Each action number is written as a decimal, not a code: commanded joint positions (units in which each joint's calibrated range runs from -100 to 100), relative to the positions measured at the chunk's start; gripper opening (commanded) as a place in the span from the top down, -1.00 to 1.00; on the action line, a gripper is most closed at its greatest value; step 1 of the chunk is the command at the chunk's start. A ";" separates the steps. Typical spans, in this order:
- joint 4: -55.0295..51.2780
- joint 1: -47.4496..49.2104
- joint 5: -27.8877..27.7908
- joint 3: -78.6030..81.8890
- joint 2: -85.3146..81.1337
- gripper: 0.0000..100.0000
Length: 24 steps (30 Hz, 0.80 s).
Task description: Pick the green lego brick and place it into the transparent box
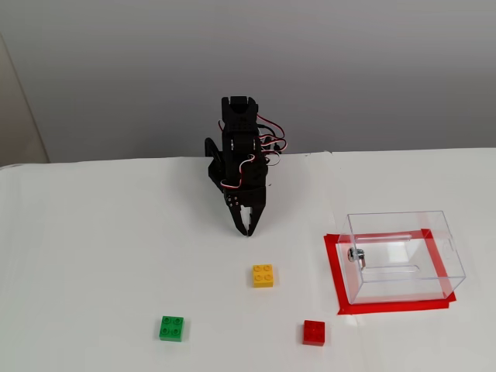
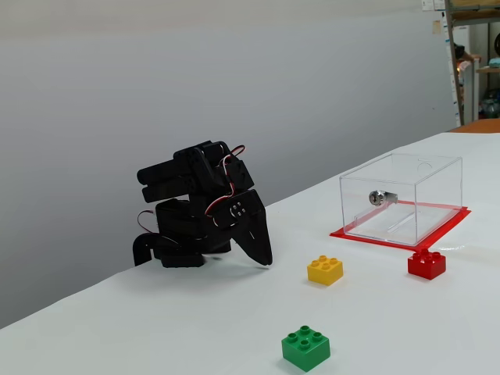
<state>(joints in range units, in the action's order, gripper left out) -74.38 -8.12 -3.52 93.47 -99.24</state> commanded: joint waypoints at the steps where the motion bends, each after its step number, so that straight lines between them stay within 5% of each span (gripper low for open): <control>1: -0.29 0.25 -0.08 -1.61 -0.42 0.98; 16: 0.58 -0.42 0.02 -7.03 1.78 0.98; 24: 6.15 -2.64 0.07 -21.32 23.51 0.98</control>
<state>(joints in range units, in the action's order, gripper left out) -71.38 -8.65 -3.57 79.17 -84.69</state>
